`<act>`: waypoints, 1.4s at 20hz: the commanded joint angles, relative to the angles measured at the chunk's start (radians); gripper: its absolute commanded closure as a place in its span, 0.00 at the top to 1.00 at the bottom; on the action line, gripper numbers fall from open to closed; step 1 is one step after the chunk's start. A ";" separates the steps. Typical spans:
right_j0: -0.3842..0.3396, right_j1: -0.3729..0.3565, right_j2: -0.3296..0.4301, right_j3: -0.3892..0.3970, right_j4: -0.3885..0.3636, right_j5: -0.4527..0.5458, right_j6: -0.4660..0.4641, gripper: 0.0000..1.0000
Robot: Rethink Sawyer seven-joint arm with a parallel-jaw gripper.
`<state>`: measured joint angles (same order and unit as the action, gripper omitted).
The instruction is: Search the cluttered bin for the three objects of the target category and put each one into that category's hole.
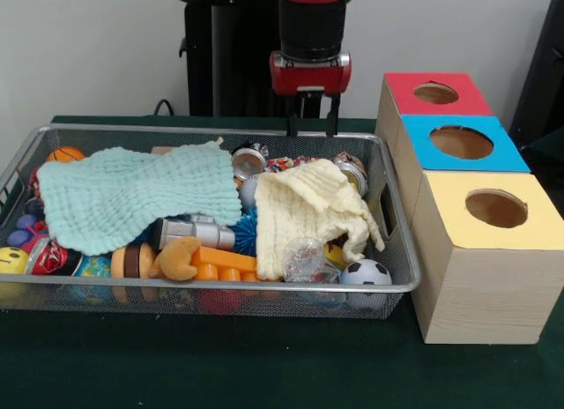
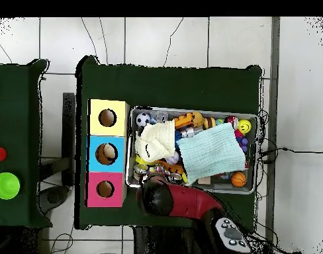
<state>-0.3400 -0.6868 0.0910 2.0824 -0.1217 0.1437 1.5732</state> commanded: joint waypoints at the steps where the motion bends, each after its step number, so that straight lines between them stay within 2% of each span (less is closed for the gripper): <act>1: 0.010 0.114 0.087 -0.127 -0.034 -0.068 0.098 1.00; 8: 0.033 0.163 0.072 -0.146 -0.009 -0.113 0.135 1.00; 14: 0.053 0.139 0.064 -0.158 0.018 -0.065 0.142 1.00; 20: 0.051 0.175 0.073 -0.196 0.030 -0.064 0.142 1.00; 23: 0.055 0.151 0.076 -0.174 0.040 -0.052 0.156 1.00; 25: 0.059 0.111 0.077 -0.142 0.045 -0.029 0.163 1.00; 28: 0.065 -0.004 0.080 -0.055 0.039 0.021 0.164 1.00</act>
<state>-0.2767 -0.6013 0.1019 2.0459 -0.1215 0.1205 1.5732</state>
